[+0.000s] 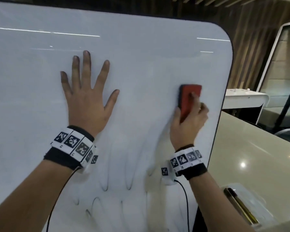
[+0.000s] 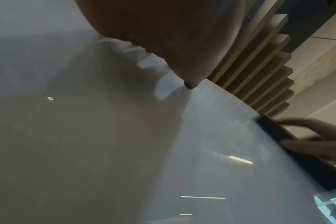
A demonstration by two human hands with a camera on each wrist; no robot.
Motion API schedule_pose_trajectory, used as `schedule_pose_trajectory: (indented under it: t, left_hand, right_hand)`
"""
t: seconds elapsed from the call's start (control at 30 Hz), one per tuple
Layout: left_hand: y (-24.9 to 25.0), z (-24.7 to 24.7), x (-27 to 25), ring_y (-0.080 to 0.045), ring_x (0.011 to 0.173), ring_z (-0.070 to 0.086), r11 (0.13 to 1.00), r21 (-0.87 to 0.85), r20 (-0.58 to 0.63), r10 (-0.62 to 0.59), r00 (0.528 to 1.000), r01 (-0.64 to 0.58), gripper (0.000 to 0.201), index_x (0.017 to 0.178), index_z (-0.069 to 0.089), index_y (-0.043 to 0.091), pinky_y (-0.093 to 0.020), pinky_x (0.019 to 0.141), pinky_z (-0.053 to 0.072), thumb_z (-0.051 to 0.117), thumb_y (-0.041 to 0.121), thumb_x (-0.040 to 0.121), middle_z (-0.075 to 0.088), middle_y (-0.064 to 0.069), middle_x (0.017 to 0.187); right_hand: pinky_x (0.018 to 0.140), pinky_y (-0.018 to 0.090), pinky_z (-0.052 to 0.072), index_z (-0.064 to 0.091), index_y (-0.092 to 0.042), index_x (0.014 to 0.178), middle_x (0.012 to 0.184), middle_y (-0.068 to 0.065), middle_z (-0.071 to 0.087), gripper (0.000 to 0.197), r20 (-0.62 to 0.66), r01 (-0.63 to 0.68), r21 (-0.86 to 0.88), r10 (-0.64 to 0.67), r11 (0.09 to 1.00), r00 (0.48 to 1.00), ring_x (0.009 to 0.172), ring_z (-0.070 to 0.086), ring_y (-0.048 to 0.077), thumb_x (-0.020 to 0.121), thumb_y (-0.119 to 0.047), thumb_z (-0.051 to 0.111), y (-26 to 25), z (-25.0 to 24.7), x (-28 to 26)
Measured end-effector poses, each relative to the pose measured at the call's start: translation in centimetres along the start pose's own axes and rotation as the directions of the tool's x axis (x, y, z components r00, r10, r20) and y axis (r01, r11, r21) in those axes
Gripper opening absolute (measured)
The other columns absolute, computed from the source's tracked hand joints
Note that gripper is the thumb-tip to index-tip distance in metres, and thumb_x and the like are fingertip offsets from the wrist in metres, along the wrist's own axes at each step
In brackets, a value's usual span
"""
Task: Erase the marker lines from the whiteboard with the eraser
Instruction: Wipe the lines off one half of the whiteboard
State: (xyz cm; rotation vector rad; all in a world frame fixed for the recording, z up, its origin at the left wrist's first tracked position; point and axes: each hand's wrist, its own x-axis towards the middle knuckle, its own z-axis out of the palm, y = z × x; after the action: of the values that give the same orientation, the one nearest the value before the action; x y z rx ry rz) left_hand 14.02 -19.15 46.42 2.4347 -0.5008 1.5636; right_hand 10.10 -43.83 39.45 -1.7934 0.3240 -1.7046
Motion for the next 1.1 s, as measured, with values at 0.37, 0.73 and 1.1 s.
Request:
schedule_pose_trajectory:
  t: [0.37,0.73,1.1]
  left_hand:
    - [0.7,0.6,-0.3,-0.035,0.158,0.001,0.999,0.028,-0.016,-0.045,0.999,0.045,0.066,0.163,0.009,0.034,-0.065,0.124,0.005,0.029,0.060,0.106,0.001,-0.013,0.171]
    - [0.4,0.7,-0.5,-0.035,0.158,0.002,0.999,0.032,-0.002,-0.038,0.999,0.038,0.067,0.163,0.009,0.034,-0.063,0.125,0.006,0.028,0.063,0.105,0.001,-0.013,0.171]
    - [1.3,0.3,-0.8,-0.037,0.158,0.002,0.997,0.050,0.003,-0.064,0.998,0.064,0.068,0.163,0.008,0.032,-0.062,0.125,0.004,0.023,0.064,0.105,0.002,-0.016,0.170]
  right_hand:
    - [0.109,0.045,0.037,0.044,-0.030,0.151,0.136,0.023,0.044,0.056,-0.153,-0.637,0.059,0.638,0.769,0.755,0.127,0.044,0.044,0.097,-0.025,0.054,9.1,-4.0,2.4]
    - [0.098,0.044,0.037,0.047,-0.013,0.145,0.119,0.028,0.054,0.061,-0.013,-0.020,-0.084,0.020,0.996,1.000,0.109,0.050,0.039,0.088,-0.025,0.065,6.9,-1.4,-4.0]
    - [0.096,0.046,0.040,0.050,-0.029,0.135,0.126,0.021,0.053,0.048,0.273,0.440,-0.024,-0.418,0.898,0.867,0.107,0.049,0.036,0.091,-0.022,0.068,-1.0,1.7,-9.3]
